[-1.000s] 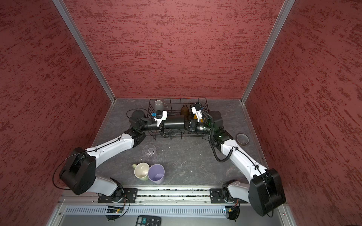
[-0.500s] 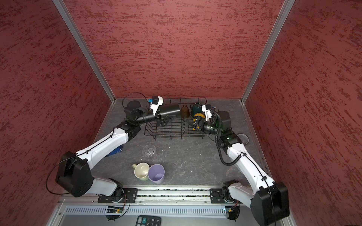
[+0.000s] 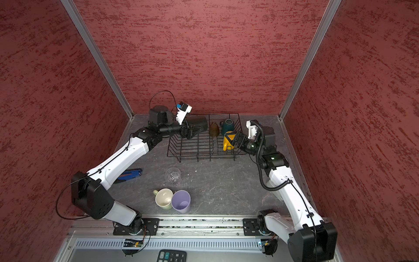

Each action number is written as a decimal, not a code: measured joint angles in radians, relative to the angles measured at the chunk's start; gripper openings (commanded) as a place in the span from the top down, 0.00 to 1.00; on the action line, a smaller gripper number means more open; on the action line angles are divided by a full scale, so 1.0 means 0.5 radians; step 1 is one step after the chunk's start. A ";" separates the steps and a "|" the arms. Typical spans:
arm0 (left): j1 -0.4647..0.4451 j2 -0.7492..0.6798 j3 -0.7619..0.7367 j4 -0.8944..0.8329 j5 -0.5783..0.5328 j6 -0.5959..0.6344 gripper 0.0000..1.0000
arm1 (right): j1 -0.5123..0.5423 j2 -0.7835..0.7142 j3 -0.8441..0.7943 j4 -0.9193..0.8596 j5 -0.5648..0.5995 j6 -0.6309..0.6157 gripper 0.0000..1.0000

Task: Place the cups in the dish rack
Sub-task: 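Open and withdraw the right gripper while the left carries the black mug over the rack, then lower the black mug upside down beside the yellow mug with the left gripper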

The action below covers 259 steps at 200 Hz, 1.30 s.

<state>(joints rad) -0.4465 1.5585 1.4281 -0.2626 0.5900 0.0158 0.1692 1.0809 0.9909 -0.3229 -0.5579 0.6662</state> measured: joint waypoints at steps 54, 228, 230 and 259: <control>-0.083 0.330 0.372 -0.463 -0.160 0.000 1.00 | -0.010 -0.086 0.134 -0.294 0.388 -0.208 0.01; -0.264 1.310 1.424 -1.327 -0.507 -0.008 1.00 | -0.015 -0.126 0.002 -0.394 0.514 -0.354 0.01; -0.264 1.315 1.426 -1.327 -0.508 -0.009 1.00 | -0.014 -0.128 0.000 -0.393 0.514 -0.355 0.01; -0.271 1.389 1.469 -1.352 -0.516 -0.021 1.00 | -0.015 -0.171 -0.027 -0.394 0.514 -0.362 0.01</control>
<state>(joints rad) -0.5819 2.2528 2.1628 -0.9386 0.3321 0.0055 0.1616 0.9955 0.9771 -0.5201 -0.3008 0.4850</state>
